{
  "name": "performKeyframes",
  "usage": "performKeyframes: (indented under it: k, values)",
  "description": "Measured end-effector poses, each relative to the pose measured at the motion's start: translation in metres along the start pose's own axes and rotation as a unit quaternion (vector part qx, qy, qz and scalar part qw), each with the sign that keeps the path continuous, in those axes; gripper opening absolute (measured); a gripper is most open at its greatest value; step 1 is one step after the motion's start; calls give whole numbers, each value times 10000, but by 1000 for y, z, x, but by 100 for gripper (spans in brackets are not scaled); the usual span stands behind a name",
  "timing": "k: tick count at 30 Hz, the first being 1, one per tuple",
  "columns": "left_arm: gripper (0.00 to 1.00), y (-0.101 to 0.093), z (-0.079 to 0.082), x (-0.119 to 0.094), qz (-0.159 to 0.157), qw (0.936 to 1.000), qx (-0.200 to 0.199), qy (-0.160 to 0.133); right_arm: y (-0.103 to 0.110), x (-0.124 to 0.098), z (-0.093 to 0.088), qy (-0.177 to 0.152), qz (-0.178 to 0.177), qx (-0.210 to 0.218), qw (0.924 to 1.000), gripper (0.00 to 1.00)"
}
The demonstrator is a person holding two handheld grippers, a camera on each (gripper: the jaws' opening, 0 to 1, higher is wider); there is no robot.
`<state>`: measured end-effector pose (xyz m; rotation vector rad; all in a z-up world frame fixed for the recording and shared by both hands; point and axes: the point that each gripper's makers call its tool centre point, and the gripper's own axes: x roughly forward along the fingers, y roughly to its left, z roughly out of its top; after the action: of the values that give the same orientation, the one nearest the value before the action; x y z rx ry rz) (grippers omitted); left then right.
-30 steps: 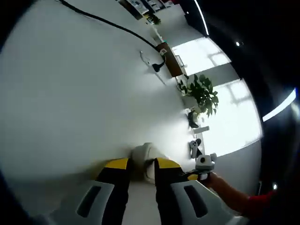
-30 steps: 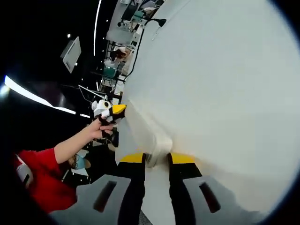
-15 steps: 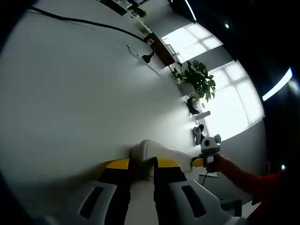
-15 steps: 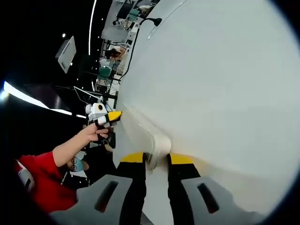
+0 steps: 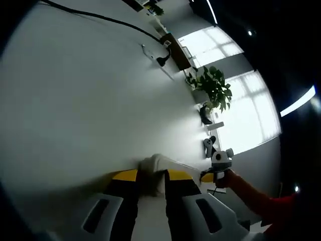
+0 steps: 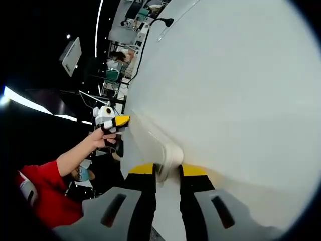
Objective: Arrange the utensils inside the cutlery case until each visible utensil rests in its matching compartment.
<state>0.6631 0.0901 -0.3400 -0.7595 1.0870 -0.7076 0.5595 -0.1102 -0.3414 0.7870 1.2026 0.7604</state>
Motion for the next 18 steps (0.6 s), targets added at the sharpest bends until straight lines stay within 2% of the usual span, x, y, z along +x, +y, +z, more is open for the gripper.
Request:
performKeyframes:
  k: [1, 2, 4, 6, 9, 11, 13, 16, 18]
  values:
    - [19, -1, -2, 2, -46, 9999, -131, 91, 0, 0, 1, 4, 18, -14, 10000, 14]
    - [19, 0, 0, 3, -33, 10000, -18, 56, 0, 0, 1, 3, 24, -20, 10000, 14]
    - [19, -1, 4, 7, -32, 9999, -121, 62, -1, 0, 0, -2, 42, -15, 10000, 14]
    - [19, -3, 4, 8, -43, 9999, 64, 144, 0, 0, 0, -16, 45, -9, 10000, 14]
    - [17, -2, 3, 7, -57, 9996, 129, 227, 0, -1, 1, -54, 19, -72, 10000, 14]
    - [16, -2, 3, 8, -23, 9997, 100, 209, 0, -1, 1, -90, -5, -113, 9999, 14]
    - [15, -2, 4, 7, -22, 9988, 471, 148, 0, 0, 1, -113, -2, -115, 9999, 14]
    - [14, -1, 4, 8, 25, 9996, 239, 164, 0, 0, 2, -115, -21, -120, 9999, 13]
    - [13, -1, 4, 7, 6, 9990, 427, 104, 0, 0, 3, -103, -48, -138, 9998, 13]
